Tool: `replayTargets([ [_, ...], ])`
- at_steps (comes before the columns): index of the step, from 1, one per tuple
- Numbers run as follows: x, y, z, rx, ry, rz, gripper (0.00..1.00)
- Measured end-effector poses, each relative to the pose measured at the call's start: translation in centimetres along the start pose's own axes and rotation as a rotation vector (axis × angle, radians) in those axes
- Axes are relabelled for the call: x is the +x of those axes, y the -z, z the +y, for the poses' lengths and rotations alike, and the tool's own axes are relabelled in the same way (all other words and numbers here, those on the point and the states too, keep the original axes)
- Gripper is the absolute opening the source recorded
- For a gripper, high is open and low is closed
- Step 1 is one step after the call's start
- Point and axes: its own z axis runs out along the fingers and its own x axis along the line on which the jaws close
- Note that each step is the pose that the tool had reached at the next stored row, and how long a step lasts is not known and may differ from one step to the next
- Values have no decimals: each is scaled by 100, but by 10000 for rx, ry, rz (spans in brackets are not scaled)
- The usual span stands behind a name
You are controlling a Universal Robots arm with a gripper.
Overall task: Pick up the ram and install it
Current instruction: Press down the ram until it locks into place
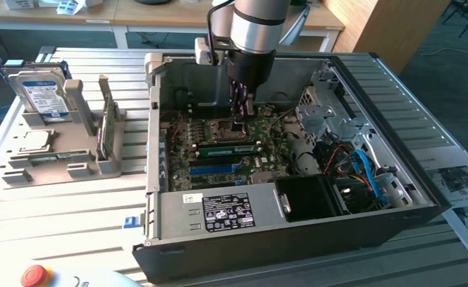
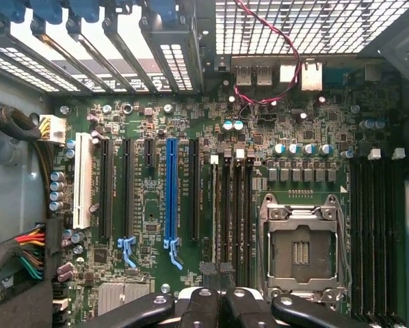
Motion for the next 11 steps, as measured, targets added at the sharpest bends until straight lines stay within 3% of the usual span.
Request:
replayTargets([
  [11,4,71,4,0,-2,1,10],
])
